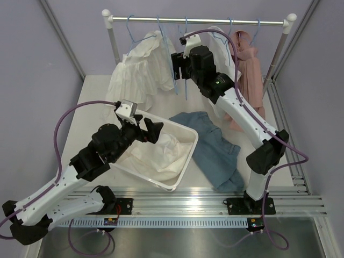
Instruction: Remove the skirt from the hanger
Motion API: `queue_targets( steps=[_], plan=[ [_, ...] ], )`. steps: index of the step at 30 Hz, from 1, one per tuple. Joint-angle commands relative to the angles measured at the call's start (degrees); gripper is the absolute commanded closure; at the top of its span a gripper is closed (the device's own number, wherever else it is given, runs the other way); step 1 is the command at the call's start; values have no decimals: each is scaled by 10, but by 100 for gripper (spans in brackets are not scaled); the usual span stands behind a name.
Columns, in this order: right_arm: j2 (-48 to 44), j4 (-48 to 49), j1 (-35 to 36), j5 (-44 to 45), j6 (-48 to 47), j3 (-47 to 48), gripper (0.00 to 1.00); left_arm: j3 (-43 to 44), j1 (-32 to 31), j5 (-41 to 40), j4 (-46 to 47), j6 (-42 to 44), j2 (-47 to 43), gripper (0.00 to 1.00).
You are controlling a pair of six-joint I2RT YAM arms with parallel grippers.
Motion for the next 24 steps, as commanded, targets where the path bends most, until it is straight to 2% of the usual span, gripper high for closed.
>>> queue_targets(
  steps=[1, 3, 7, 9, 10, 12, 14, 15, 17, 18, 19, 21, 24],
  plan=[
    [-85, 59, -3, -8, -58, -49, 20, -9, 2, 22, 47, -13, 1, 1],
    [-112, 67, -6, -26, -79, -88, 17, -14, 2, 46, 52, -13, 5, 1],
    [-181, -2, -43, -97, -107, -117, 7, -11, 2, 99, 67, -4, 24, 1],
    [-202, -67, -71, -204, -120, -125, 2, -7, 2, 125, 70, 0, 39, 1],
    [-221, -94, -108, -315, -148, -128, 1, -7, 2, 135, 76, 5, 43, 1],
    [-236, -173, -142, -412, -187, -137, 0, -6, 2, 140, 81, 8, 53, 1],
    [-262, -225, -167, -504, -264, -153, 1, -5, 2, 143, 88, 13, 59, 1],
    [-269, -289, -171, -529, -300, -171, 1, -4, 2, 143, 88, 14, 65, 1],
    [-299, -360, -172, -617, -423, -199, 1, -1, 2, 145, 88, 19, 72, 1],
    [-310, -441, -172, -644, -532, -235, 0, 1, 2, 146, 87, 21, 78, 1],
    [-333, -476, -172, -685, -578, -255, 0, 2, 2, 146, 88, 22, 80, 1],
    [-357, -522, -173, -700, -627, -324, 1, 3, 2, 146, 85, 25, 82, 1],
    [-394, -513, -173, -673, -661, -412, 2, 1, 2, 143, 82, 29, 81, 1]
  ],
)
